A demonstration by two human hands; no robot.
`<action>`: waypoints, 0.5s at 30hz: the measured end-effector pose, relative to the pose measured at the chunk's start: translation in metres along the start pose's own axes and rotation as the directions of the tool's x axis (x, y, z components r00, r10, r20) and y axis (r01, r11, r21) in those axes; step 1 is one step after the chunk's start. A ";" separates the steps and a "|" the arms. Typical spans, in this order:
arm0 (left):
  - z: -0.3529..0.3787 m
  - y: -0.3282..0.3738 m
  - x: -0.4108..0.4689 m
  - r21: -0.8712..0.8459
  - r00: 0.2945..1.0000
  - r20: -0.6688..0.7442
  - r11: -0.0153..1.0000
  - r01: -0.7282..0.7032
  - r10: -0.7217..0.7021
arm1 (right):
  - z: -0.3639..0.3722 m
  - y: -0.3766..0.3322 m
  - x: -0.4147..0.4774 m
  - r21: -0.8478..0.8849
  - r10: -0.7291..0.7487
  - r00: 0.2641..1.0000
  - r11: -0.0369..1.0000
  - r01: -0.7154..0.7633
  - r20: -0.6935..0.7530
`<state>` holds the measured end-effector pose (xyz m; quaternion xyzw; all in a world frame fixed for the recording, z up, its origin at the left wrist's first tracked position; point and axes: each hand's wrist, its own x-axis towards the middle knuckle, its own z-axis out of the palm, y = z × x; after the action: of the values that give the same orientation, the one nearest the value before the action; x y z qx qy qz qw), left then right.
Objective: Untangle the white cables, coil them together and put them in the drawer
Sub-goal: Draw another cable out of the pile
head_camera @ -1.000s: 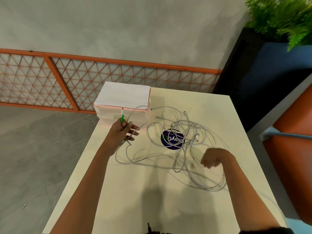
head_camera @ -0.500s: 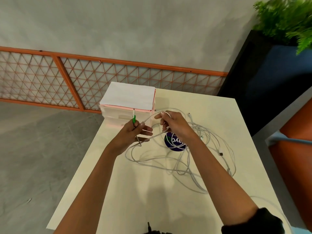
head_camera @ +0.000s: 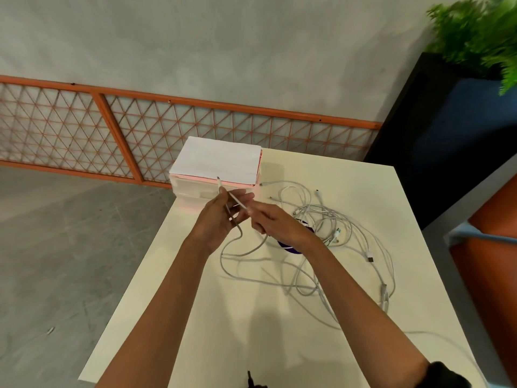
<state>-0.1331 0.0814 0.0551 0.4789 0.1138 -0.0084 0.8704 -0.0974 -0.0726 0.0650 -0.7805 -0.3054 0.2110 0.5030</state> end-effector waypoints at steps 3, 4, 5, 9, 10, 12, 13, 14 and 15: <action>0.000 0.003 -0.001 -0.067 1.000 0.013 0.998 -0.001 0.002 | 0.000 0.001 -0.002 -0.071 0.028 0.992 0.997 -0.019 0.123; 0.001 0.003 -0.001 -0.095 1.000 0.016 0.996 0.000 0.001 | 0.000 0.002 -0.002 -0.082 0.038 0.988 0.996 -0.026 0.147; 0.002 0.003 -0.001 -0.126 1.000 0.018 0.992 0.002 0.000 | -0.001 0.001 -0.003 -0.092 0.052 0.984 0.995 -0.037 0.169; 0.007 0.001 0.001 -0.205 0.999 -0.048 0.979 -0.004 -0.006 | -0.001 0.001 -0.005 -0.102 0.106 0.975 0.991 -0.087 0.194; 0.007 0.001 0.002 -0.209 0.998 -0.059 0.978 -0.006 -0.007 | 0.000 0.001 -0.005 -0.097 0.113 0.976 0.991 -0.096 0.188; 0.006 0.001 0.003 -0.215 0.999 -0.048 0.976 -0.010 0.000 | 0.001 -0.001 -0.005 -0.082 0.127 0.974 0.990 -0.114 0.188; 0.005 0.001 0.003 -0.211 0.999 -0.031 0.977 -0.019 0.013 | 0.002 -0.002 -0.005 -0.070 0.132 0.973 0.990 -0.120 0.187; 0.003 0.001 0.004 -0.195 0.999 -0.014 0.980 -0.035 0.033 | 0.002 -0.005 -0.005 -0.053 0.134 0.975 0.991 -0.127 0.177; 0.003 0.002 0.003 -0.169 0.999 0.001 0.984 -0.052 0.053 | 0.003 -0.007 -0.005 -0.035 0.131 0.979 0.991 -0.127 0.154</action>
<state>-0.1291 0.0806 0.0576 0.4063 0.0993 0.0229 0.9080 -0.1049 -0.0721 0.0706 -0.7860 -0.2950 0.2997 0.4532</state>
